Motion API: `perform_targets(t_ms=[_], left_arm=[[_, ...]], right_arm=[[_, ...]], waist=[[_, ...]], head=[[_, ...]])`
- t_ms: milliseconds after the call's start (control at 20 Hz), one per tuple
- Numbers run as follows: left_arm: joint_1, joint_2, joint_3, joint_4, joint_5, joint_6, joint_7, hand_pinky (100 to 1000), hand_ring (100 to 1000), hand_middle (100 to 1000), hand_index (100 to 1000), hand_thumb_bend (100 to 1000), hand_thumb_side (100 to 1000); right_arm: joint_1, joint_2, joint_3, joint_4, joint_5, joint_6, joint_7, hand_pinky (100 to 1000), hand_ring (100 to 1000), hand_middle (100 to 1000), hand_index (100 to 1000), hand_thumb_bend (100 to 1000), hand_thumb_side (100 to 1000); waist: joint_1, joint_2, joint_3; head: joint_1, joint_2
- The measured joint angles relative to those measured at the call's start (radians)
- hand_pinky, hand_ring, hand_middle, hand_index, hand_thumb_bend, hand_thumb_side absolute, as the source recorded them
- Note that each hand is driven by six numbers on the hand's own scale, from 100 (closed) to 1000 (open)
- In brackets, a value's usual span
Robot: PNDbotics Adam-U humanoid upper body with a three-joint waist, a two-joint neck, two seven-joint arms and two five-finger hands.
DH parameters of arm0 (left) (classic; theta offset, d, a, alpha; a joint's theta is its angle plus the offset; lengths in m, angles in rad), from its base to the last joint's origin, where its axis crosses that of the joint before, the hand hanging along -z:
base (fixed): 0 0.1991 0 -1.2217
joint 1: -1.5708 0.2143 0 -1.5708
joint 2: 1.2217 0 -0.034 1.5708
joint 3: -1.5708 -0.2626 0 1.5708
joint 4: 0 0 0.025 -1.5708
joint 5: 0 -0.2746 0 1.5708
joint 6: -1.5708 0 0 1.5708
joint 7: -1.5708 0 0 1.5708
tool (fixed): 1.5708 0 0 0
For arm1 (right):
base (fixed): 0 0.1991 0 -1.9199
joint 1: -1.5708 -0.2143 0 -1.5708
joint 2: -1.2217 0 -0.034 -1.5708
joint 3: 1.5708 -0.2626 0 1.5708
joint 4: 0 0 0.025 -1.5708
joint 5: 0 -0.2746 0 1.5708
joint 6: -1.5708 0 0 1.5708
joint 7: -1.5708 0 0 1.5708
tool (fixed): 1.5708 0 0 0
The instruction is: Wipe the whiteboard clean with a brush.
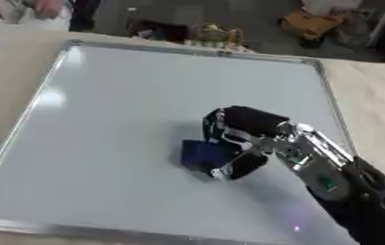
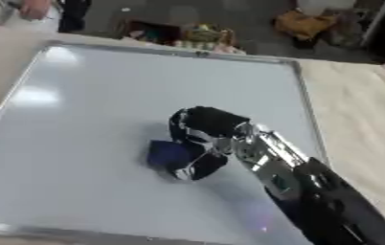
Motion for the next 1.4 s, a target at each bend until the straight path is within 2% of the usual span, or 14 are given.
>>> perform_targets(t_ms=[550, 900, 1400], left_arm=[[0.0, 0.0, 0.0, 0.0, 0.0, 0.0, 0.0, 714, 591, 653, 770, 321, 976], [0.0, 0.0, 0.0, 0.0, 0.0, 0.0, 0.0, 714, 591, 646, 769, 319, 976], [0.0, 0.0, 0.0, 0.0, -0.001, 0.0, 0.0, 715, 592, 639, 767, 319, 975]], right_arm=[[-0.001, 0.0, 0.0, 0.018, 0.005, -0.001, 0.026, 674, 778, 634, 100, 297, 308], [0.001, 0.0, 0.0, 0.022, 0.004, -0.011, 0.051, 694, 795, 751, 100, 335, 321], [-0.015, -0.02, -0.001, -0.06, -0.04, 0.003, 0.099, 722, 822, 779, 100, 287, 355]], waist=[[-0.001, 0.0, 0.001], [-0.004, 0.0, -0.001], [-0.008, -0.01, -0.014]], head=[[0.0, -0.001], [0.001, -0.001], [0.009, 0.0]])
